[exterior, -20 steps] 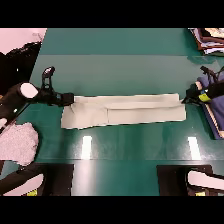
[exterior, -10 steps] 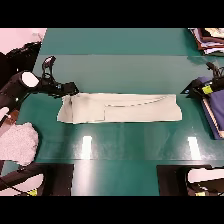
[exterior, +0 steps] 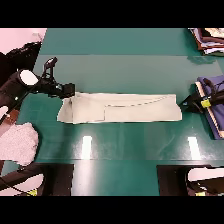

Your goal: Fold the shirts.

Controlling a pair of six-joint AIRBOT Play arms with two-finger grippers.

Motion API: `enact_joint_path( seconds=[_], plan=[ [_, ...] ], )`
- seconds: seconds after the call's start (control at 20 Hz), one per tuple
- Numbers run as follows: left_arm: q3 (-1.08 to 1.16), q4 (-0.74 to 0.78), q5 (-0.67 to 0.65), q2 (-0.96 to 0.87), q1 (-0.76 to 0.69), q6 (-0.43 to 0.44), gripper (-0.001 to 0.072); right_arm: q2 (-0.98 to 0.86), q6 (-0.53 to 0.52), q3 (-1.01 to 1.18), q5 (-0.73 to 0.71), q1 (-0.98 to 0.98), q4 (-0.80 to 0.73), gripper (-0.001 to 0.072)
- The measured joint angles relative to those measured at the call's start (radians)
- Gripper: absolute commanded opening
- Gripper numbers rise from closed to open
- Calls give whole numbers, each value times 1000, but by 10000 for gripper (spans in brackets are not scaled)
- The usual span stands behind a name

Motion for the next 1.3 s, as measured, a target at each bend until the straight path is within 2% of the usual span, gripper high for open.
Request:
enact_joint_path(
  seconds=[0.1,0.25,0.3,0.5,0.65,1.0,1.3],
  plan=[
    [0,-29,-7,0,0,0,29,-16,-23,-35,-6,19,54,549],
    [0,-65,-13,-1,-13,20,28,-44,-43,-58,-33,60,73,130],
    [1,-76,-13,-2,-27,26,28,-46,-51,-65,-45,73,73,35],
    [46,-93,-9,-58,-122,39,28,2,-76,-72,-79,97,55,17],
    [149,-99,-4,-170,-226,45,28,102,-74,-50,-50,107,70,17],
    [440,-106,-14,-499,-458,48,29,284,58,204,31,260,80,17],
    [504,-109,2,-597,-522,45,29,286,132,439,57,433,82,17]
  ],
)
